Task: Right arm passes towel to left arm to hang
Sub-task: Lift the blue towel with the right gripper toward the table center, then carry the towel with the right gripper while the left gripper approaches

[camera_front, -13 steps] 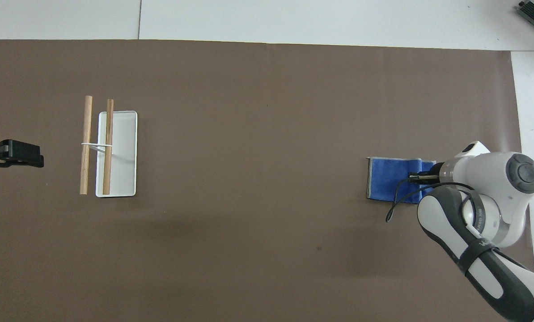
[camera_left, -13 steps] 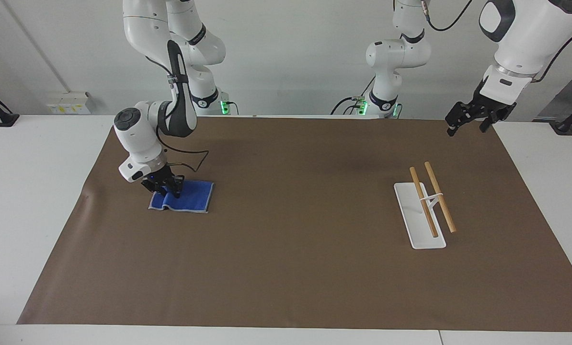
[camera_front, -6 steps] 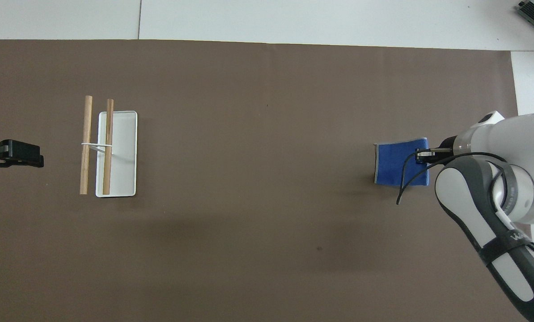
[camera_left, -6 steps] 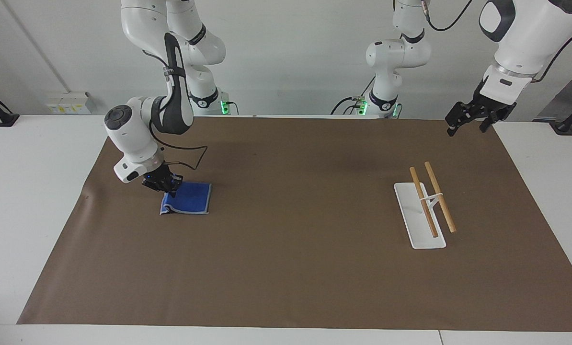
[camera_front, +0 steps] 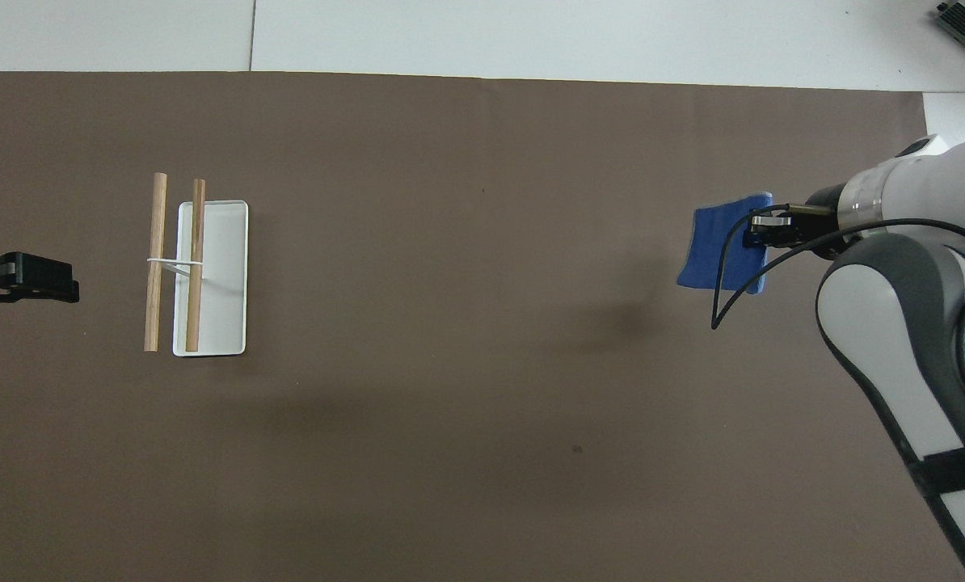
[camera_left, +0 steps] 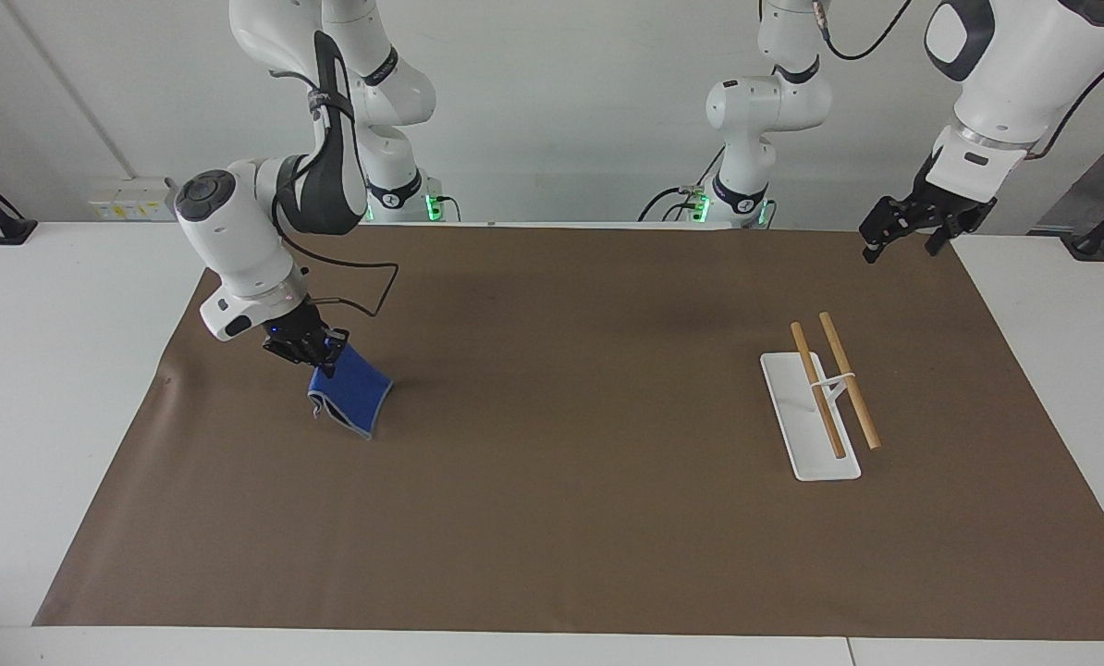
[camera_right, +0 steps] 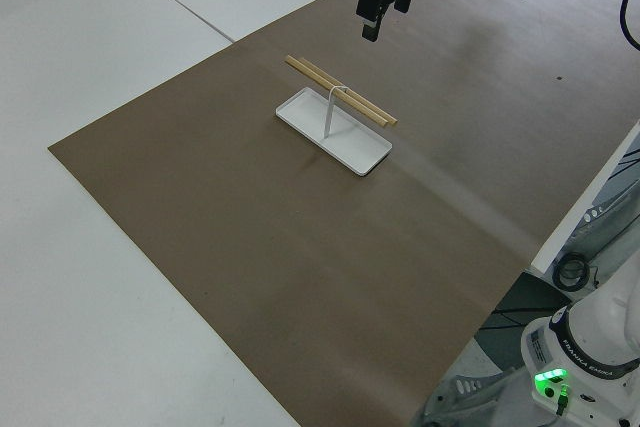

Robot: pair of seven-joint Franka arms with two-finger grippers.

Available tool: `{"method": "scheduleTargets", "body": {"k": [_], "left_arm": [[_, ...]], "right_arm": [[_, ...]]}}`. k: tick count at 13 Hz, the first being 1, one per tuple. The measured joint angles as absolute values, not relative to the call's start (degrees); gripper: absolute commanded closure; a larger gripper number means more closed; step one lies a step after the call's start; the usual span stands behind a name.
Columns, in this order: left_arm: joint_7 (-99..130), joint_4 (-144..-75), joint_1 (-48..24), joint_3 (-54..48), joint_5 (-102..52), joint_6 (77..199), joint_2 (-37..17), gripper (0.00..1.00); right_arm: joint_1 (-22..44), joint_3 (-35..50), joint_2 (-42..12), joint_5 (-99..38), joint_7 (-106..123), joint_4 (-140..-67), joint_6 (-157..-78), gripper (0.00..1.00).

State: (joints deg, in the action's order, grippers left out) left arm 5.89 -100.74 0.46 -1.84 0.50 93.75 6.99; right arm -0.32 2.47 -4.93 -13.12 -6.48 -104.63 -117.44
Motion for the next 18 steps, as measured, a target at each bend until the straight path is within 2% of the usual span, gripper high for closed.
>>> {"method": "scheduleTargets", "body": {"k": [7,11,14,18], "left_arm": [[5.87,-100.87,0.47,-2.38,0.50,93.16,6.99,0.00],[8.05,-100.93,0.48,-6.79,0.03,91.70,7.00,0.00],[24.18,-101.04,0.41,-11.93,-6.12,92.79,7.05,0.00],[46.51,-101.89,0.42,-17.04,-14.95,101.57,7.09,0.00]], "right_arm": [[-0.28,5.84,-4.93,-33.38,-18.86,-101.98,-119.86,1.00],[0.42,7.19,-4.93,-46.33,-26.36,-101.97,-119.89,1.00],[3.05,7.33,-4.89,-54.97,-31.22,-101.92,-121.85,1.00],[6.41,7.39,-4.85,-63.65,-36.16,-101.96,-124.67,1.00]]}}
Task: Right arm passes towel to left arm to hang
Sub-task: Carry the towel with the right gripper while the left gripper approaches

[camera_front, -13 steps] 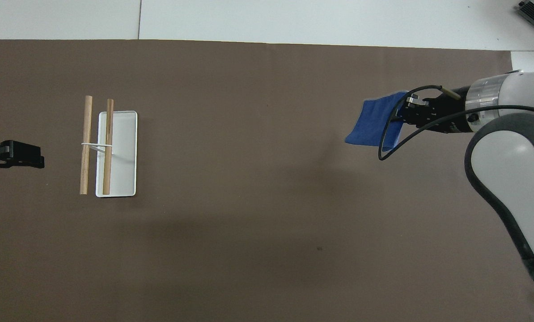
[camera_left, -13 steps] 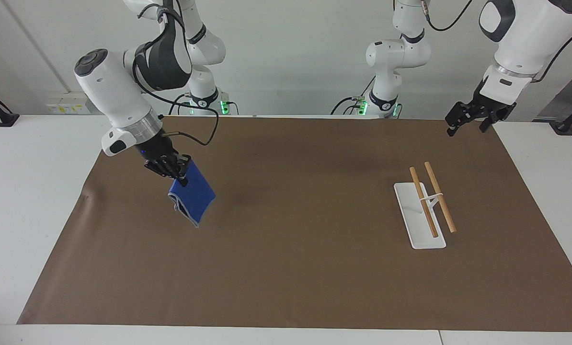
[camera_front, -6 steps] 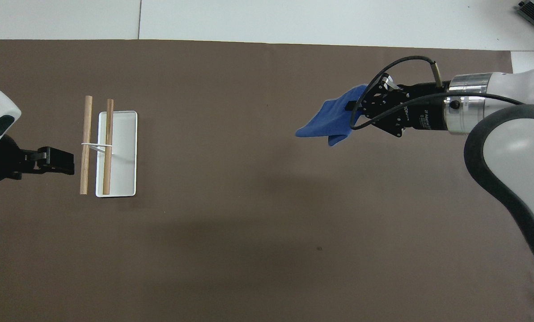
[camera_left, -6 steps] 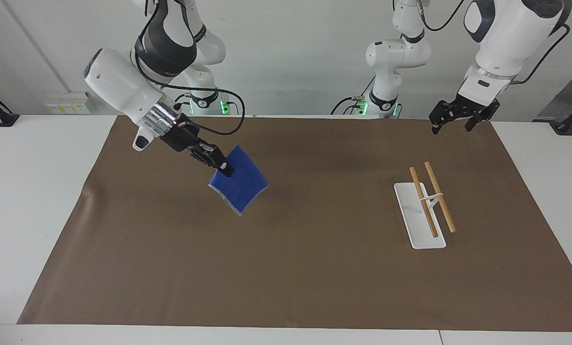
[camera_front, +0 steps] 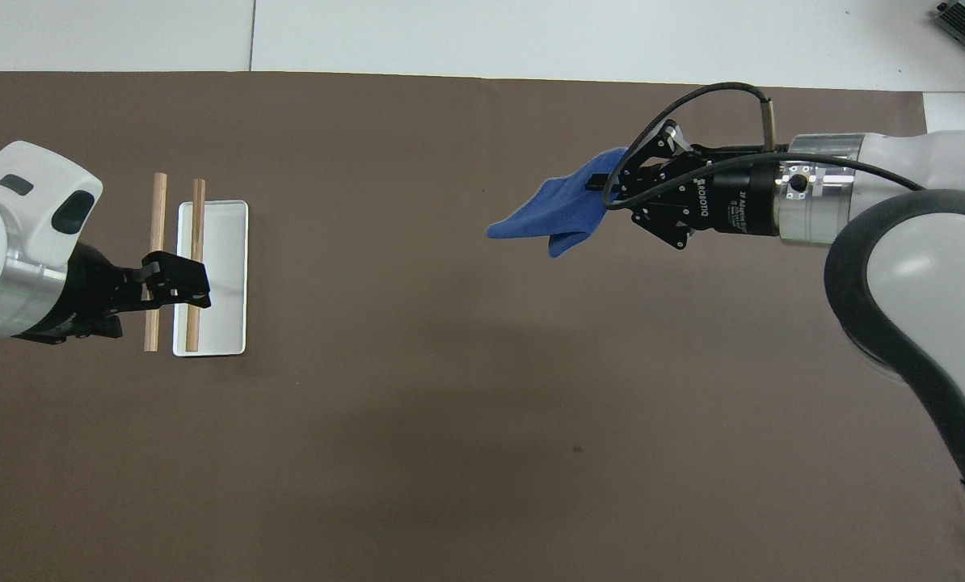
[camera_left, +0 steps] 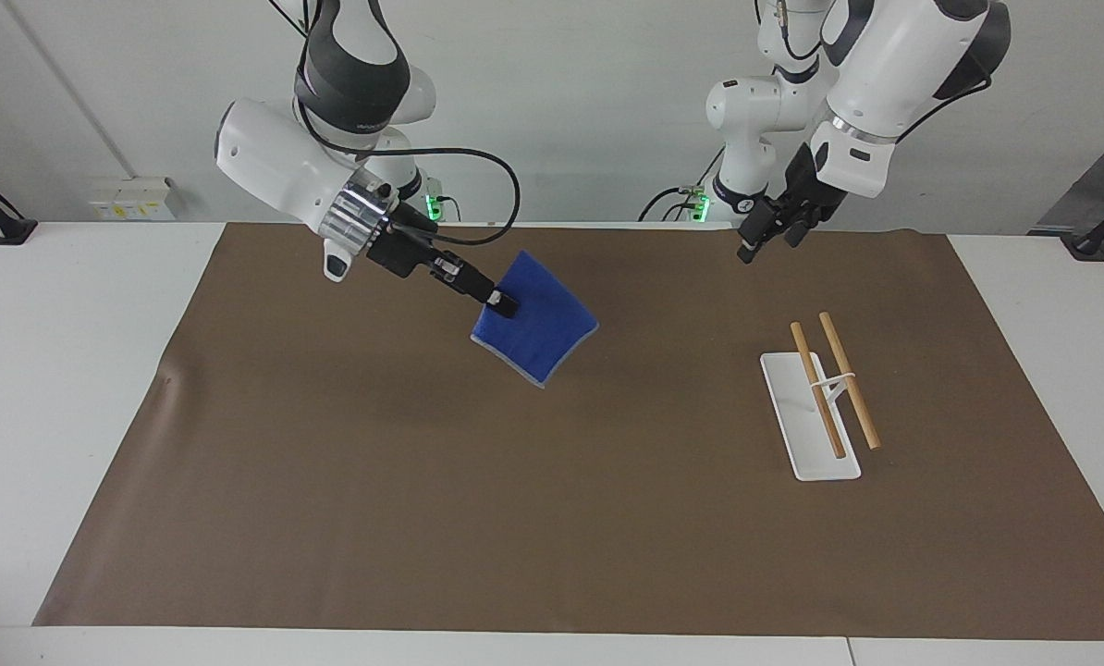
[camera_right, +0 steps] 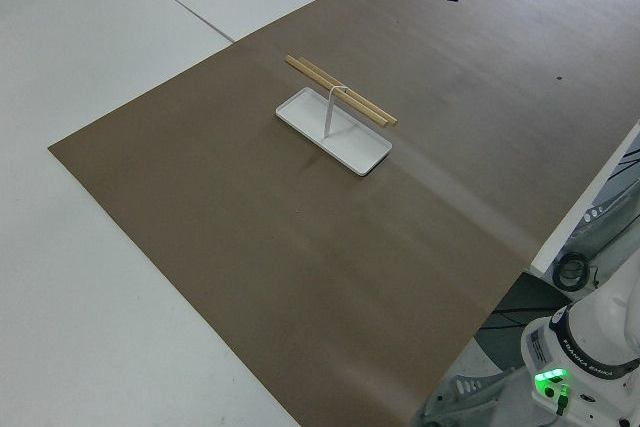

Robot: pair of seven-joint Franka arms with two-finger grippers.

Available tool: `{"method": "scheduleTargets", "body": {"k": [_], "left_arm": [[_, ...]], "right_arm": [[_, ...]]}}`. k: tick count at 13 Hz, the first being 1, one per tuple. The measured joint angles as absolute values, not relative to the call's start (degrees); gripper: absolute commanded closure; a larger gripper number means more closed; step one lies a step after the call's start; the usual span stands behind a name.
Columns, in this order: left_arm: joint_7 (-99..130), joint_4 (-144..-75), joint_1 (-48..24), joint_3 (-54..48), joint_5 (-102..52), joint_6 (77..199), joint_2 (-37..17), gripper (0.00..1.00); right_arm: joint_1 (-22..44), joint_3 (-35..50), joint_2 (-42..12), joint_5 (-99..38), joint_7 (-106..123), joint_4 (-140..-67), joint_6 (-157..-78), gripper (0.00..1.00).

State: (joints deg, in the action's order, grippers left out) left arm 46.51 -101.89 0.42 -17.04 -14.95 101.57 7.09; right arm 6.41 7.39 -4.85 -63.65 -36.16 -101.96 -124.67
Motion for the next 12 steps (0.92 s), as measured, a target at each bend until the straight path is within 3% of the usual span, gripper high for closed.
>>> {"method": "scheduleTargets", "body": {"k": [9,12], "left_arm": [[88.82,-108.62,0.39,-26.82,-22.40,135.89,7.07,0.00],[92.74,-110.72,0.42,-27.60,-22.49,139.65,6.94,0.00]], "right_arm": [[12.10,7.43,-4.03,-77.60,-37.79,-104.77,-133.80,1.00],[12.04,7.42,-3.49,-82.05,-37.79,-105.36,-133.98,1.00]]}}
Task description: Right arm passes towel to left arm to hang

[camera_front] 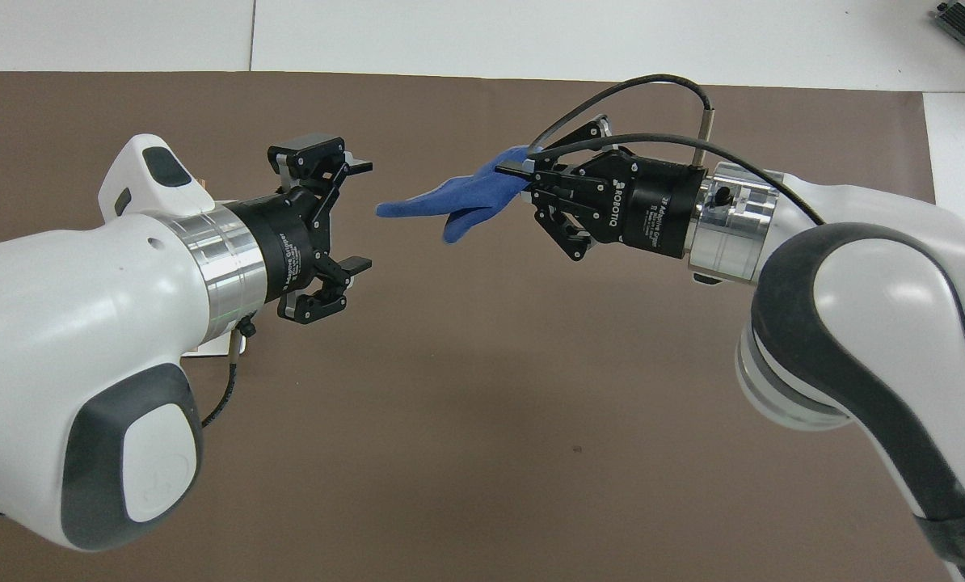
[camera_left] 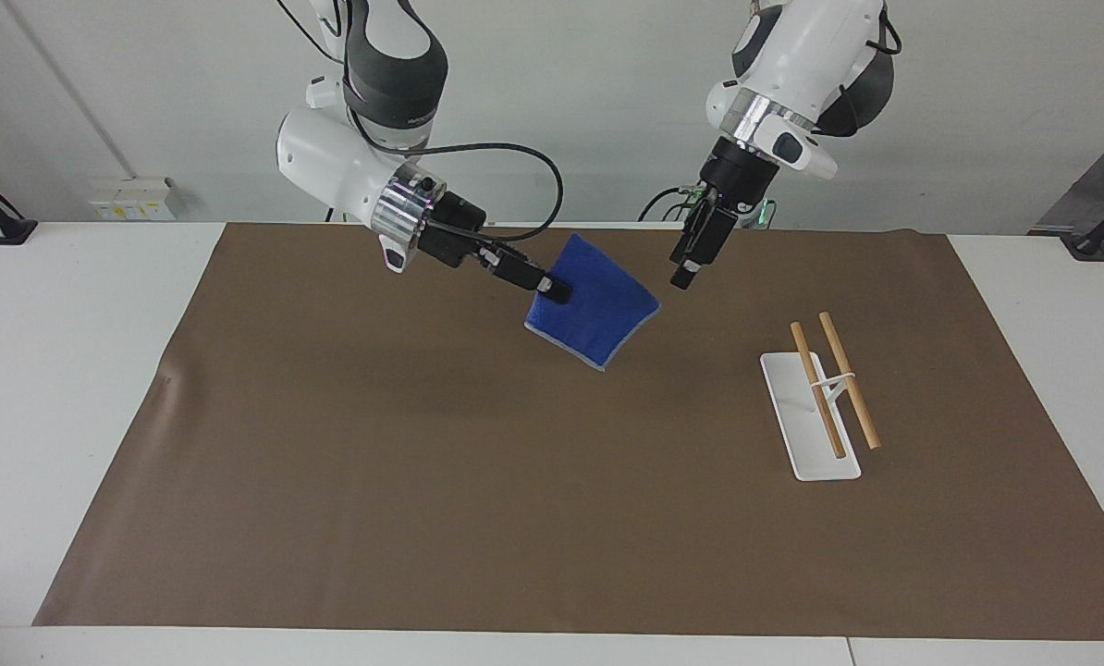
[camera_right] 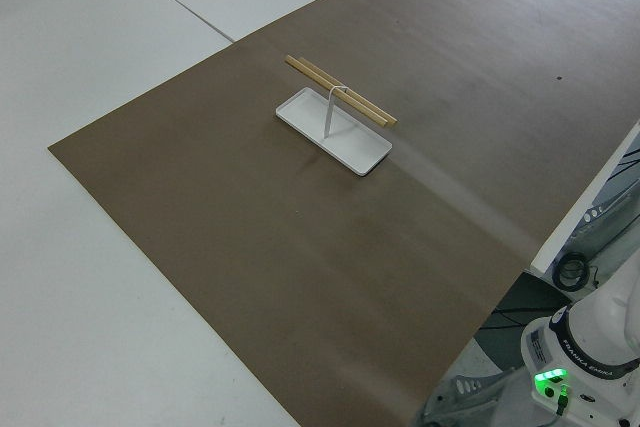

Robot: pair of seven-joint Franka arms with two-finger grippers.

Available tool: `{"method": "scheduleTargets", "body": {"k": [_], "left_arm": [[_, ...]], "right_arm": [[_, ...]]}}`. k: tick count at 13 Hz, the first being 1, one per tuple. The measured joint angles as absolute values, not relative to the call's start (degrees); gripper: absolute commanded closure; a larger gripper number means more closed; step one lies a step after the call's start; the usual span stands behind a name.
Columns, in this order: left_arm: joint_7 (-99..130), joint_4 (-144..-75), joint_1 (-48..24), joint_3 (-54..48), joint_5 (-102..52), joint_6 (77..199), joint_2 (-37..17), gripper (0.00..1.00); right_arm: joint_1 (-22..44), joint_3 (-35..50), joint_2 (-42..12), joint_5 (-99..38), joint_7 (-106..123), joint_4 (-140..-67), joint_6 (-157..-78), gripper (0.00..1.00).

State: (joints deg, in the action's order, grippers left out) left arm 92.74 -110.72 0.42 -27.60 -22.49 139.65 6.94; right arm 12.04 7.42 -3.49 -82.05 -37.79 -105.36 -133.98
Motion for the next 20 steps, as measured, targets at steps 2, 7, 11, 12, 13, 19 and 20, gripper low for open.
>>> {"method": "scheduleTargets", "body": {"k": [2,7,11,12,13,19,20], "left_arm": [[93.07,-111.47,0.44,-28.55,-22.64,141.40,6.47,0.00],[94.70,-111.59,0.44,-30.24,-22.73,143.82,5.38,0.00],[96.72,-111.59,0.44,-30.43,-22.74,143.95,5.38,0.87],[96.87,-111.59,0.44,-30.47,-22.75,143.97,5.38,1.00],[96.93,-111.59,0.44,-30.53,-22.75,144.00,5.38,1.00],[96.97,-111.59,1.37,-30.52,-22.75,144.19,5.35,1.00],[96.97,-111.59,1.58,-30.52,-22.75,144.20,5.35,1.00]], "right_arm": [[12.03,7.42,-3.31,-82.26,-37.81,-105.53,-134.02,1.00],[11.98,7.42,-3.31,-82.38,-37.81,-105.67,-134.15,1.00],[12.29,7.43,-3.31,-83.73,-37.81,-105.95,-134.15,1.00],[12.30,7.43,-3.31,-83.85,-37.81,-105.98,-134.17,1.00],[12.37,7.43,-3.31,-83.91,-37.81,-106.02,-134.56,1.00],[15.26,7.45,-3.31,-84.02,-37.81,-106.40,-139.98,0.99],[15.25,7.45,-3.31,-84.02,-37.81,-106.40,-139.99,0.85]]}}
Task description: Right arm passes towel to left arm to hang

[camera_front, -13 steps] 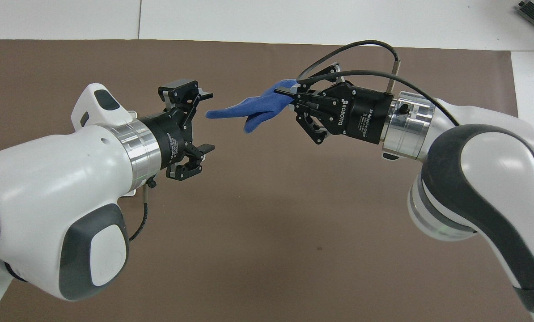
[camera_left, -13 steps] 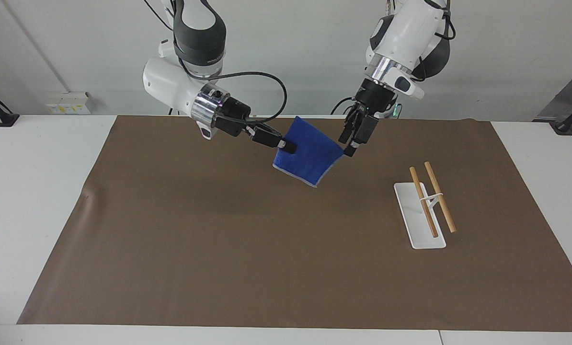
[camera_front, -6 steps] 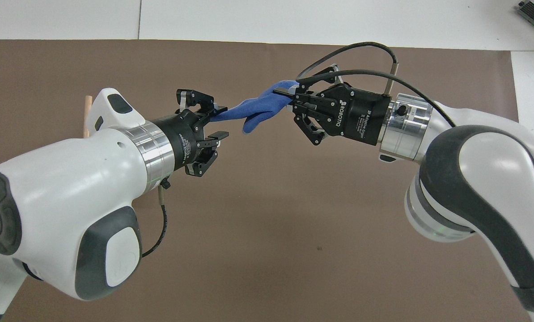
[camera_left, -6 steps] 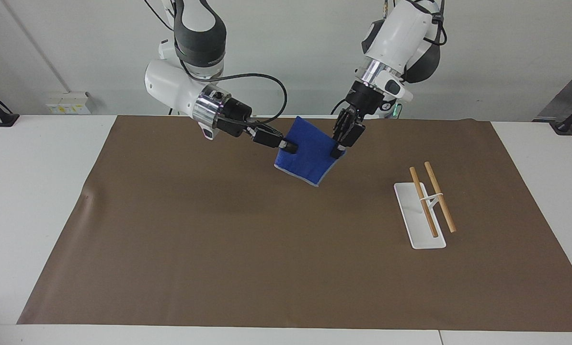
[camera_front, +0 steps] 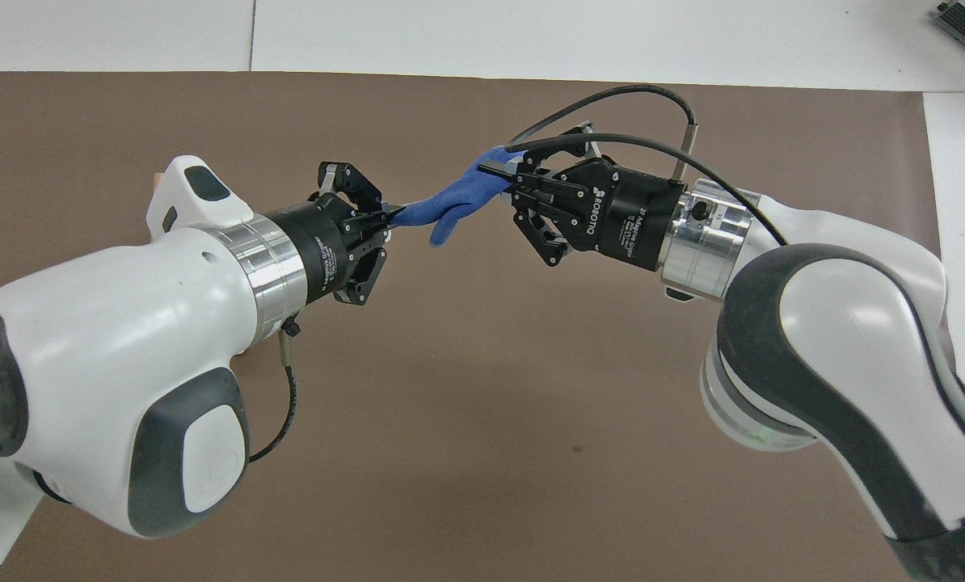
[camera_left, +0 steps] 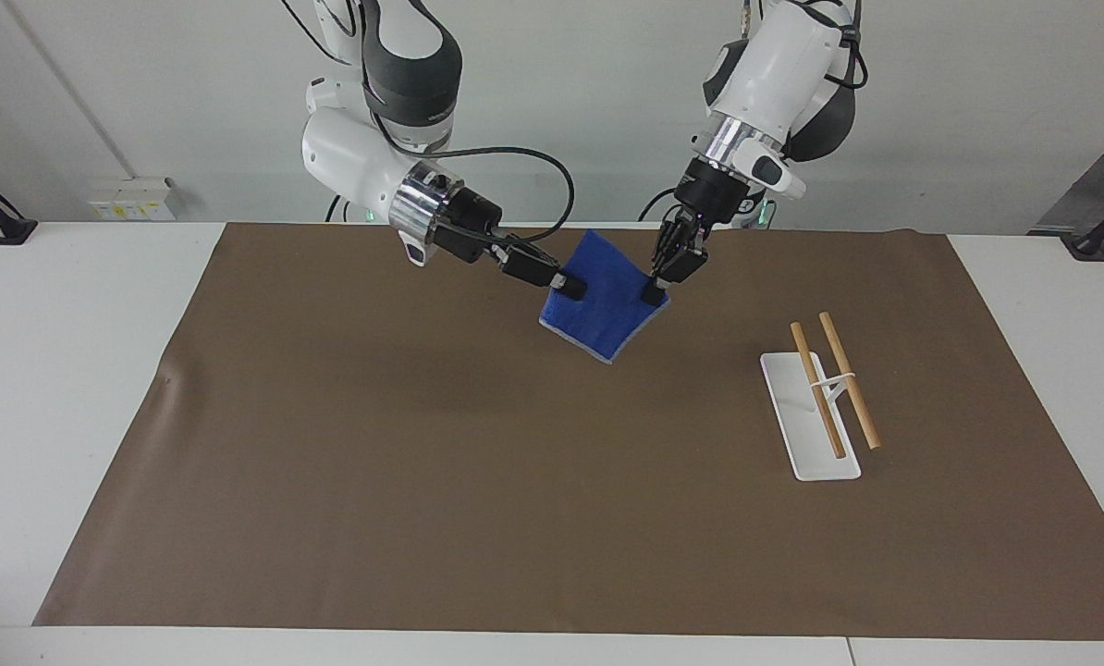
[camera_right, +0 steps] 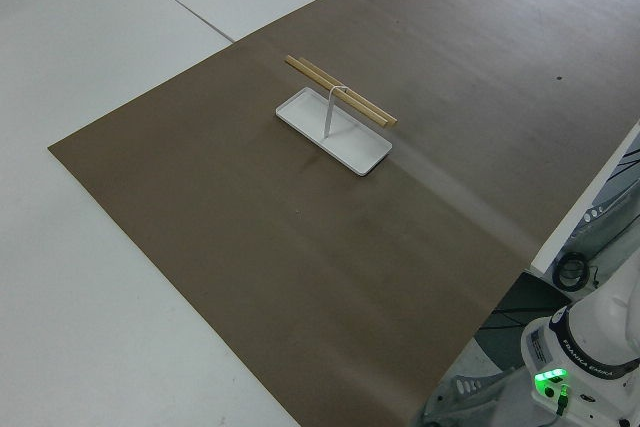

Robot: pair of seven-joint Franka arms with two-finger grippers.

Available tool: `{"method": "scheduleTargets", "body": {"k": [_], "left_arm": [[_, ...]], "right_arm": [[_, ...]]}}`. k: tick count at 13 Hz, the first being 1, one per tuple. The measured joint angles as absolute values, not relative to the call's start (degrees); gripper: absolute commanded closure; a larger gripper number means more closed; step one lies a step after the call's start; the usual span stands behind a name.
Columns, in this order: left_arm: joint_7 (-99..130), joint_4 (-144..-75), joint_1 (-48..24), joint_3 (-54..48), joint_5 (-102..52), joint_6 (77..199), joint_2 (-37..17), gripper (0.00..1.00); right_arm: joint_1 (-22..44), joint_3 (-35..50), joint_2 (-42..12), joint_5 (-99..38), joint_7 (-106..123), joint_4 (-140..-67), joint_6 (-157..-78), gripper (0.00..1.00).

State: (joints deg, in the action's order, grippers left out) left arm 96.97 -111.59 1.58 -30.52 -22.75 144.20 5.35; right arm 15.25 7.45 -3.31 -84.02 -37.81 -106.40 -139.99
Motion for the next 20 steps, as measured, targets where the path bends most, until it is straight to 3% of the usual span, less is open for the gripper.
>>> {"method": "scheduleTargets", "body": {"k": [1,2,5,11,15,20], "left_arm": [[96.94,-111.59,1.82,-30.55,-22.75,144.25,5.35,1.00],[96.66,-111.59,2.05,-30.54,-22.75,144.32,5.35,1.00],[93.26,-111.59,3.18,-30.21,-22.75,144.36,5.20,1.00],[85.20,-113.20,4.74,-22.65,-22.75,141.95,4.97,1.00],[74.40,-115.79,6.34,-13.96,-21.98,134.85,5.93,1.00],[60.75,-119.59,7.14,-6.39,-20.40,134.10,7.12,1.00]], "right_arm": [[15.25,7.45,-3.31,-84.02,-37.81,-106.42,-140.00,0.37],[15.25,7.45,-3.31,-84.02,-37.81,-106.44,-140.03,0.03],[15.04,7.38,-3.30,-79.04,-37.70,-106.71,-140.39,0.00],[10.31,7.03,-3.28,-32.72,-37.01,-109.78,-139.13,0.00],[4.95,6.94,-3.02,-11.13,-30.29,-109.75,-131.22,0.00],[2.00,6.87,-1.82,-2.01,-26.64,-106.36,-118.18,0.00]]}}
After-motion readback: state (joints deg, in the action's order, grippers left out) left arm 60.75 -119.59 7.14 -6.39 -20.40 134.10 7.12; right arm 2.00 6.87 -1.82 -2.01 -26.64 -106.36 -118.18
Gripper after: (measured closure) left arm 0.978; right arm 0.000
